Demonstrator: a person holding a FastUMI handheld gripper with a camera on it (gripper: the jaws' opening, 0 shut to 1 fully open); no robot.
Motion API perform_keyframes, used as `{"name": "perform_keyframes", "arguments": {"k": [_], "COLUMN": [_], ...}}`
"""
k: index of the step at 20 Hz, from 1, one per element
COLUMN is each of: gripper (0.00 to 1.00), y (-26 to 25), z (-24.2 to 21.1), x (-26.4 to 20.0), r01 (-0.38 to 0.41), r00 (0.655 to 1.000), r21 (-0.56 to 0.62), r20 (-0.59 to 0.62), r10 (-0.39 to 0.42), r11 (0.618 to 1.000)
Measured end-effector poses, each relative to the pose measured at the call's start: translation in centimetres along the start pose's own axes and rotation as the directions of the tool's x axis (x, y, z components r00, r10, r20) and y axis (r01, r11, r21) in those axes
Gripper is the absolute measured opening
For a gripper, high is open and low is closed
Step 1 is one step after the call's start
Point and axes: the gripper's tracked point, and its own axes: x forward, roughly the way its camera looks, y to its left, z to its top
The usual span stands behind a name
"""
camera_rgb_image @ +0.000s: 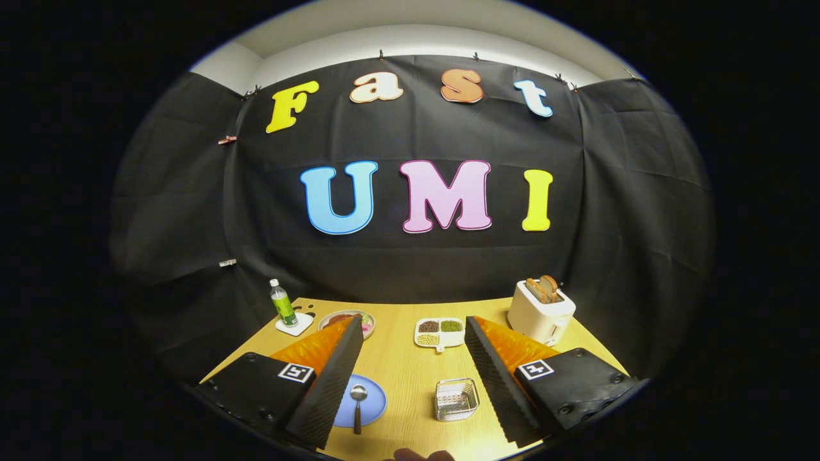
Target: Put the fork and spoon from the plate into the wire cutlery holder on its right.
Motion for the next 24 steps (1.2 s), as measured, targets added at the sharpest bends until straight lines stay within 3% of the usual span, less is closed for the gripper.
{"name": "perform_keyframes", "arguments": {"k": [8,14,17,24], "gripper": [0.99,0.99,0.99,1.00], "y": [3.7,6.9,8.4,11.4], "z": [-3.8,-10.2,-14.5,-24.3], "x": [1.9,4.2,5.4,7.2], "r01": [-0.101,-0.182,-0.228,-0.343], "r00": [0.990,0.946,0.904,0.761], "r21": [-0.025,-0.045,-0.069,-0.099], "r20": [-0.100,-0.280,-0.386,-0.613], "r10": [0.098,0.163,0.184,0.215], "r11": [0.995,0.982,0.971,0.934]}}
